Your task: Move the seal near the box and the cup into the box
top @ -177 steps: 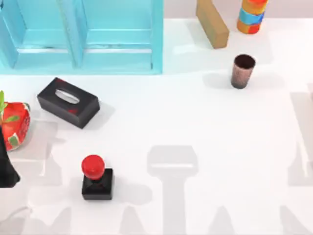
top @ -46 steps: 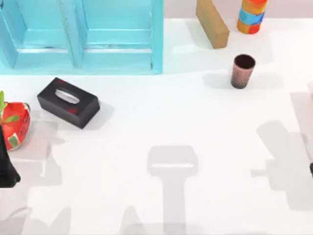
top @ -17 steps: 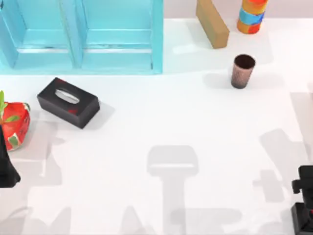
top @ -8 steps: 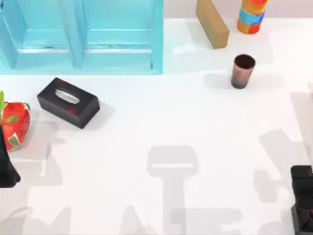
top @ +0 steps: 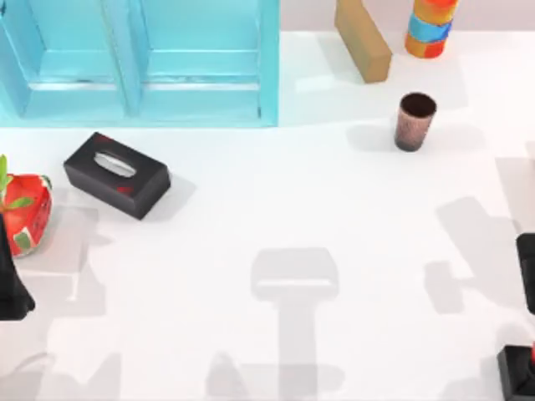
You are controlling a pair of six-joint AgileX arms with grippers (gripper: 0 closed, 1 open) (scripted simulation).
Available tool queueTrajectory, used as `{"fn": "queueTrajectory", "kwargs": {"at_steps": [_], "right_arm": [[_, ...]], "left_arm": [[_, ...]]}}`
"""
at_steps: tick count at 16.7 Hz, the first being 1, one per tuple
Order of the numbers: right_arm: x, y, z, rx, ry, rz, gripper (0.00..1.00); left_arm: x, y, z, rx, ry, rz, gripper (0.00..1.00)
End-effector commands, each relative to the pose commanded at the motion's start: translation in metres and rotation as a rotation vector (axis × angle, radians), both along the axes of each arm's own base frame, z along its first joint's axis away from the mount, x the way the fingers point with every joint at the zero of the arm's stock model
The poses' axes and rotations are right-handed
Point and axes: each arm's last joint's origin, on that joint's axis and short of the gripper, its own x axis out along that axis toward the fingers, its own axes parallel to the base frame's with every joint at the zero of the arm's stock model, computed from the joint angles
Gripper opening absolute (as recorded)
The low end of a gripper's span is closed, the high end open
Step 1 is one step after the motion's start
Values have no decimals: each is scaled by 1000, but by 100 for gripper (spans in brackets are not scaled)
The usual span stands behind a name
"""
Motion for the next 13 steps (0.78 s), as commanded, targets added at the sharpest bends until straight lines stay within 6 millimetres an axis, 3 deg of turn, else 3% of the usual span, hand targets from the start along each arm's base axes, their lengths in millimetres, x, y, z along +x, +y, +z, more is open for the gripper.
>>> {"fn": "queueTrajectory", "kwargs": {"at_steps": [4,10,13], "right_arm": [[-4,-2,33,-5,4,3,100],[-5,-2,35,-5,1,5,100],[8,3,42,-13,12,7,100]], "left_arm": [[0,0,0,0,0,0,100],[0,0,0,0,0,0,100],[0,0,0,0,0,0,100]]}}
